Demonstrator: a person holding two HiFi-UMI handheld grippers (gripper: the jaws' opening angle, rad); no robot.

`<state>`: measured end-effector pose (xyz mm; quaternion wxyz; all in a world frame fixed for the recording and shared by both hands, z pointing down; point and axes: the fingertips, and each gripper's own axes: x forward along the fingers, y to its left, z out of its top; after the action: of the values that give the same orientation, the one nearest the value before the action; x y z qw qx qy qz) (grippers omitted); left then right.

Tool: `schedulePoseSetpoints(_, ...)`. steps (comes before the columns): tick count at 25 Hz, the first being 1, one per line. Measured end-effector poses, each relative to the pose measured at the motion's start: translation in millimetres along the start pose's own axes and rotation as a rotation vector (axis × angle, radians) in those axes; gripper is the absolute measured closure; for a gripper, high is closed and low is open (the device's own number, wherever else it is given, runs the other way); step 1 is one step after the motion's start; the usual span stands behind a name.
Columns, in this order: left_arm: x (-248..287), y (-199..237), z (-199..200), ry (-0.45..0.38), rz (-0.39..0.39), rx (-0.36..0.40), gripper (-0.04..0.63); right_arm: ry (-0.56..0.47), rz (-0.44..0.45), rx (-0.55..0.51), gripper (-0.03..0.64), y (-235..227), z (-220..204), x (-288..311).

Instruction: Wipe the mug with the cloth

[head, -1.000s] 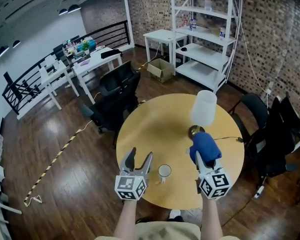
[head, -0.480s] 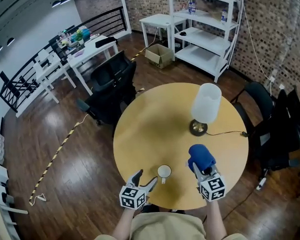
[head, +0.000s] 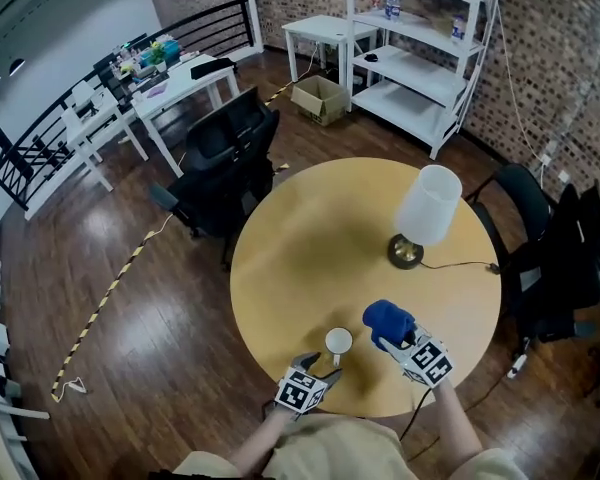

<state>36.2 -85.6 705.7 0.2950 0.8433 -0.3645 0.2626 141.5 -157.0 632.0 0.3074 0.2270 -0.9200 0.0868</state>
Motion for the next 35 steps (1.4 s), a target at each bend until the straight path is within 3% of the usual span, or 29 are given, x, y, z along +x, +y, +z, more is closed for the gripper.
schedulePoseSetpoints(3,12,-8,-9,0.040,-0.016,0.010,0.315,0.065,0.138,-0.042,0.549,0,6,14)
schedulePoseSetpoints(6,19,-12,-11,0.051,-0.008,0.005,0.358,0.109,0.215,-0.021,0.549,-1,22,25)
schedulePoseSetpoints(10,30,-7,-15,0.054,0.041,-0.014,0.383,0.133,0.337,0.008,0.549,10,56,53)
schedulePoseSetpoints(13,35,-1,-14,0.042,0.088,-0.037,0.402,0.213,0.424,0.023,0.549,21,76,80)
schedulePoseSetpoints(19,37,3,-11,0.021,0.134,-0.066,0.519,0.515,0.539,-0.007,0.549,50,79,136)
schedulePoseSetpoints(20,36,3,-9,0.018,0.139,-0.066,0.548,0.576,0.565,-0.046,0.549,56,75,142)
schedulePoseSetpoints(24,35,6,-5,0.011,0.173,-0.053,0.551,0.765,0.652,-0.301,0.549,72,53,158)
schedulePoseSetpoints(25,35,8,-4,0.007,0.179,-0.047,0.551,0.810,0.662,-0.308,0.549,74,48,164)
schedulePoseSetpoints(30,32,20,4,-0.017,0.199,-0.044,0.552,1.079,0.699,-0.119,0.549,91,33,184)
schedulePoseSetpoints(35,26,29,7,-0.037,0.223,-0.048,0.552,1.310,0.739,-0.282,0.551,108,6,175)
